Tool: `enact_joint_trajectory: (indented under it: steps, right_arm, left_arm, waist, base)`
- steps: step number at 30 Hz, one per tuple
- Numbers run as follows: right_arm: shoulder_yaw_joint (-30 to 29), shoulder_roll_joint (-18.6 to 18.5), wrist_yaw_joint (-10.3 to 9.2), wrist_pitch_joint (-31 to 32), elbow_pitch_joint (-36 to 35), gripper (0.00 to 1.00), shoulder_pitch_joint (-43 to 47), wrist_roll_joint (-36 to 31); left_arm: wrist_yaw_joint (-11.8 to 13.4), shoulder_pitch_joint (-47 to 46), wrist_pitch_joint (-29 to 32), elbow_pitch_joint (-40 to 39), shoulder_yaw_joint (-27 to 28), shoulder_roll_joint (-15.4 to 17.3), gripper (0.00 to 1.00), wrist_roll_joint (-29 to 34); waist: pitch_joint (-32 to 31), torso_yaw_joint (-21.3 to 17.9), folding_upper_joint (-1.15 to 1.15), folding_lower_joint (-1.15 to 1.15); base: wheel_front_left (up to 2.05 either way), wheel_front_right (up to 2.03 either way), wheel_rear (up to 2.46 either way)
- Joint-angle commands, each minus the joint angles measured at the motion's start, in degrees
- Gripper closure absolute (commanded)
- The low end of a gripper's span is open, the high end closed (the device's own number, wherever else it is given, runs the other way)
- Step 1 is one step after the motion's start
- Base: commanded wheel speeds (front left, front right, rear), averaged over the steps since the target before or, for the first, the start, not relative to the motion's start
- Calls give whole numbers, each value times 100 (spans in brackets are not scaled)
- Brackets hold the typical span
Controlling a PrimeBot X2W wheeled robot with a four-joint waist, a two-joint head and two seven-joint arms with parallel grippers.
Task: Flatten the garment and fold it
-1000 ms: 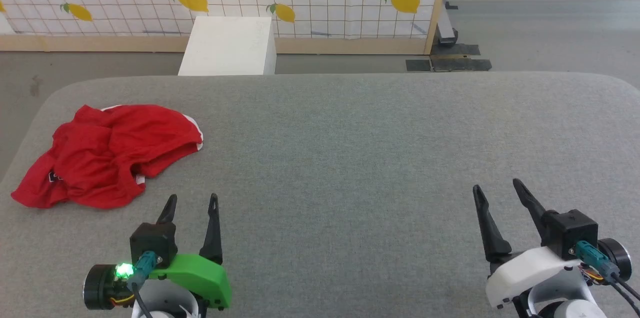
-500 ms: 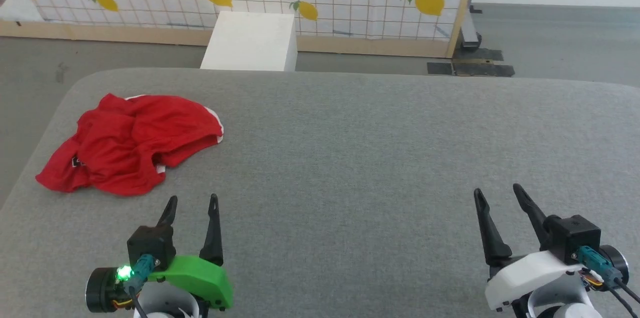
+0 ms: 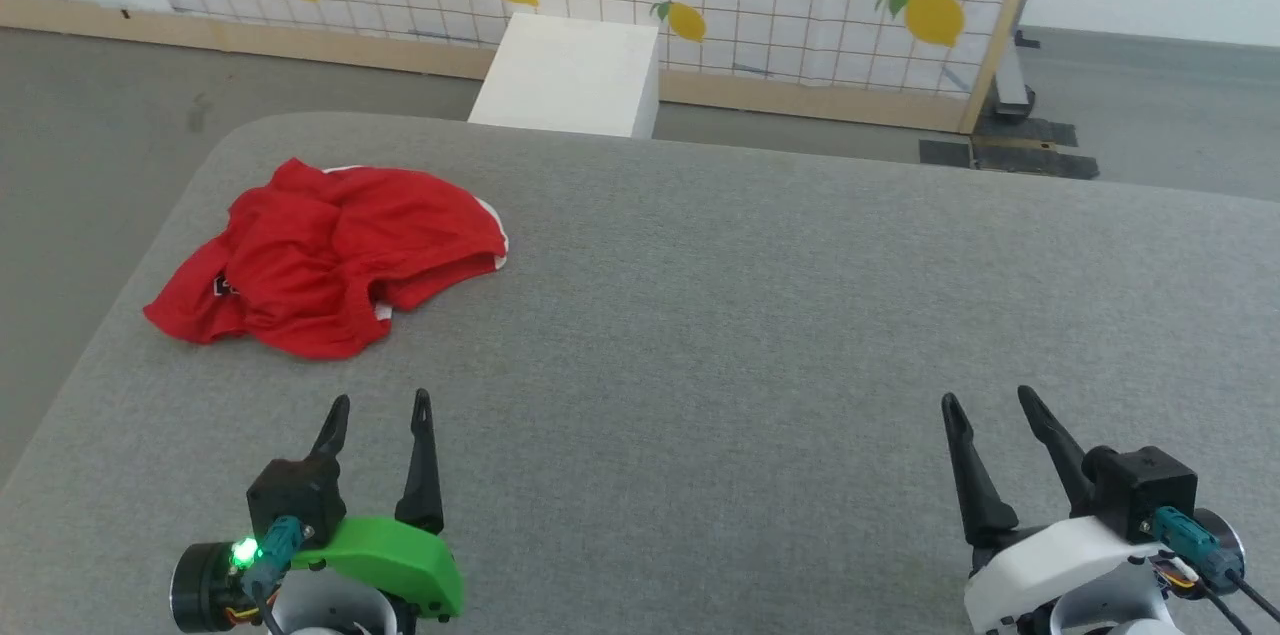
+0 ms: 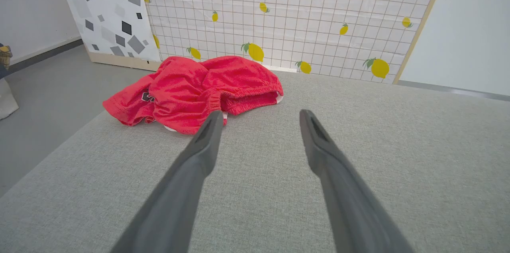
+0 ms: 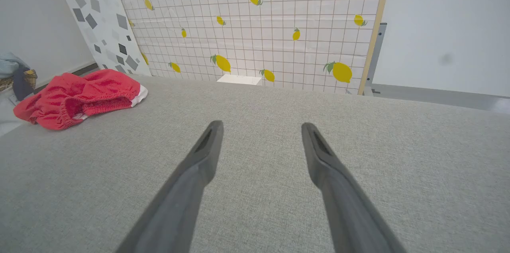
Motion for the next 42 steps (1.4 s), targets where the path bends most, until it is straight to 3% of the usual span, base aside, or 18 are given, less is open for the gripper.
enact_joint_trajectory:
  steps: [1, 37, 42]
  right_arm:
    - [26, 5, -4, -68, 37, 0, 38, 81]
    - [221, 9, -7, -359, 304, 0, 185, 631]
    - [230, 9, -8, -390, 274, 0, 204, 453]
  left_arm:
    - [25, 68, -57, 17, 4, 3, 0, -68]
    - [176, 184, -485, 149, -16, -5, 0, -479]
    - [203, 200, -542, 165, -22, -8, 0, -530]
  waist:
    - [-7, 77, 0, 0]
    - [-30, 864, 0, 0]
    - [-19, 949, 0, 0]
  base:
    - [0, 0, 0]
    - [0, 0, 0]
    - [0, 0, 0]
